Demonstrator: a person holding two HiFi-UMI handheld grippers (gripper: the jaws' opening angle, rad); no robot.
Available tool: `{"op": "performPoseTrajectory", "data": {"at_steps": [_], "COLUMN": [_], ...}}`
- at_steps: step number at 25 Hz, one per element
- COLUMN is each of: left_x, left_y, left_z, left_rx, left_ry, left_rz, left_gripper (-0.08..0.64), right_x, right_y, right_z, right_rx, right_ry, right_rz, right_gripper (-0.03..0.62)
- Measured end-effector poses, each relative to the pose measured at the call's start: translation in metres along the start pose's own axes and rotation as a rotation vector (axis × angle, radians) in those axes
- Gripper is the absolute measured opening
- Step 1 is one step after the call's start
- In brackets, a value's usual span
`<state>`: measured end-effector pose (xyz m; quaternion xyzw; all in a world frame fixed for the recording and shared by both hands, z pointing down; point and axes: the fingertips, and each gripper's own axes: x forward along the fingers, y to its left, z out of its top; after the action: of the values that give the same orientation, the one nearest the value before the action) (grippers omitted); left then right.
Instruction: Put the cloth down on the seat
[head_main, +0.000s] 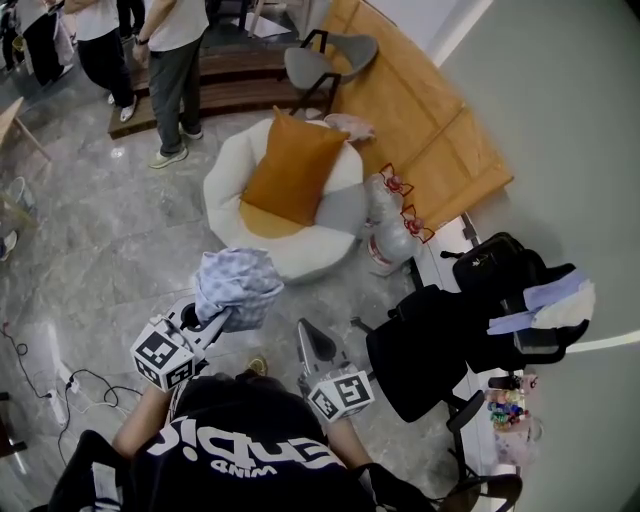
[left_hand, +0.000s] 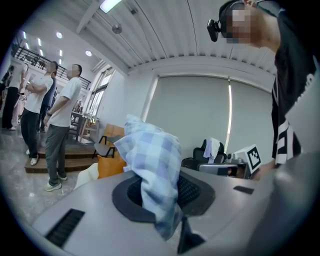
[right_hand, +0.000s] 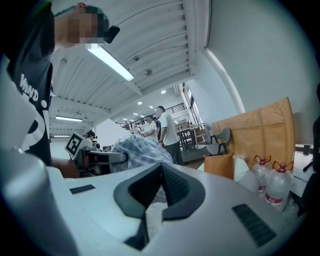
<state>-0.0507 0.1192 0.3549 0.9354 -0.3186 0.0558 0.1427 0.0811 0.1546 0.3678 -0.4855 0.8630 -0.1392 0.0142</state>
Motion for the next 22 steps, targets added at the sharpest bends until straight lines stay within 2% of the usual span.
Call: {"op": "performPoseTrajectory", "data": {"at_steps": [5,14,22], "left_x": [0.005,0.003,0.029], "left_y": [-0.004,-0.002,0.016], "left_z": [0.006,0.004,0.01], "left_rx": [0.002,-0.005,-0.014], "left_ry": [-0.026,-0.025,-0.027], "left_rz": [0.029,0.054,0.033], "left_gripper": [0.082,0.083,0.083], "right_x": [0.001,0.007,0.022], "right_y": [-0.011,-0.017,-0.039], "right_z": [0.006,0.003,0.006], "right_rx": [-0.001,0.005,0.016], "right_ry": [-0.007,-0.009,-0.006], "right_rz": [0.017,0.038,0.008], "right_gripper": [0.018,0.02,0.02]}}
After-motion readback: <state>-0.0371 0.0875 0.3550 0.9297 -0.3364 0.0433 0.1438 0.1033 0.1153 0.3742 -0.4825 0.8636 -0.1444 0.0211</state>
